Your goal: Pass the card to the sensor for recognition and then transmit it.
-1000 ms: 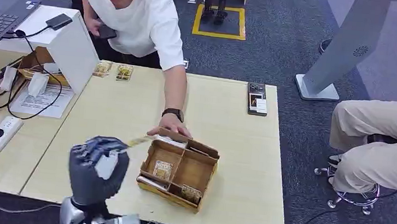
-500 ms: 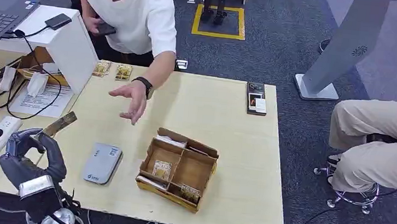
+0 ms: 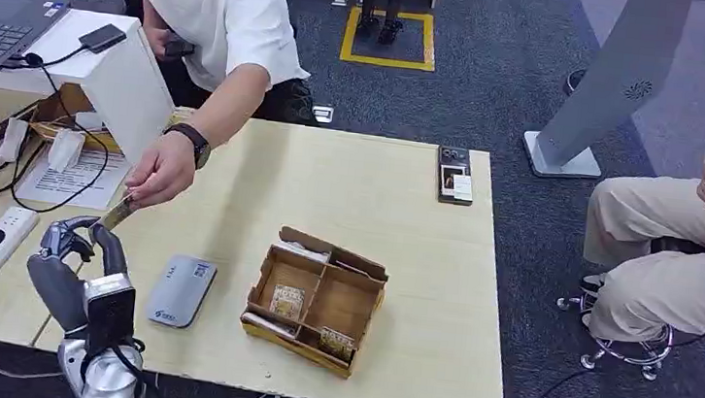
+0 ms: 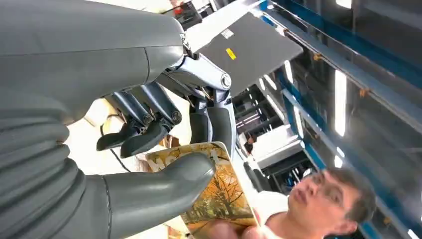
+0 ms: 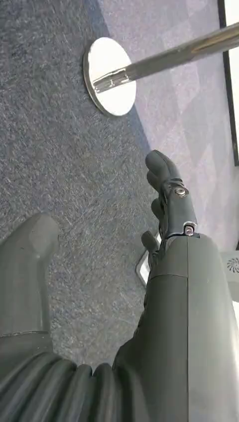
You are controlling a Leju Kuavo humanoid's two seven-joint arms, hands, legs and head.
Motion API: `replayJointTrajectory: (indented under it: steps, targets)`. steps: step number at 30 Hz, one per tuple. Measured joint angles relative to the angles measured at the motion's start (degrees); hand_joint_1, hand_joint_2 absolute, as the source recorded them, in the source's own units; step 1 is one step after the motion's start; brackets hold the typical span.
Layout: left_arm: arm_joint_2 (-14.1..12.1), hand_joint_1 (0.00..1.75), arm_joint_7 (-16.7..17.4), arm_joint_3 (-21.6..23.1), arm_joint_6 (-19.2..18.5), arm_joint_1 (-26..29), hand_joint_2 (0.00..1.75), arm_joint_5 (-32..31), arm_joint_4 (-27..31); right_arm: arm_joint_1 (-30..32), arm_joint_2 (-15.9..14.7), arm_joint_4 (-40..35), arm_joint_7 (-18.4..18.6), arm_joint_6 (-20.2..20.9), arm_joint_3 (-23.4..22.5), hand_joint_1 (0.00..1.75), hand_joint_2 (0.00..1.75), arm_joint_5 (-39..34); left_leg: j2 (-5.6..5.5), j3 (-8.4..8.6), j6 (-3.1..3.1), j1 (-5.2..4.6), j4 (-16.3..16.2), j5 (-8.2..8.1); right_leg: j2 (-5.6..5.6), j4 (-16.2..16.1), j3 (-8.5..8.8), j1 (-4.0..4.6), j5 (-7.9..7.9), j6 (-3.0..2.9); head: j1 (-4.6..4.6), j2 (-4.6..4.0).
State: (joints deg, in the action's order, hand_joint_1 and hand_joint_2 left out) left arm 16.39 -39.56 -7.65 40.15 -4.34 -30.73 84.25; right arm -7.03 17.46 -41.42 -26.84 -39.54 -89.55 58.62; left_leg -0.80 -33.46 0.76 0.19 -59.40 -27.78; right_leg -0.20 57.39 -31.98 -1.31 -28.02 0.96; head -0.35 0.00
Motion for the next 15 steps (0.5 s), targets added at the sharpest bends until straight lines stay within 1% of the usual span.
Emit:
replayJointTrajectory:
  steps: [5, 15]
  targets:
    - [0.15, 1.75, 0.77, -1.05, 0.0, -1.59, 1.75, -1.42, -3.82, -0.07, -0.48, 0.72, -0.37, 0.0, 0.0, 0.0, 1.75, 0.17, -0.01, -0.01, 0.0, -0.01, 0.0, 0.0, 0.0, 0.0, 0.0, -0.01, 0.0, 0.0, 0.0, 0.02]
    - [0.33, 1.75, 1.84, -1.05, 0.0, -3.05, 1.75, -2.91, -6.97, -0.31, -0.94, 1.53, -0.81, 0.0, 0.0, 0.0, 1.75, 0.24, 0.04, 0.0, 0.0, 0.0, -0.01, 0.0, 0.1, 0.0, -0.04, 0.0, 0.01, -0.01, 0.0, 0.02]
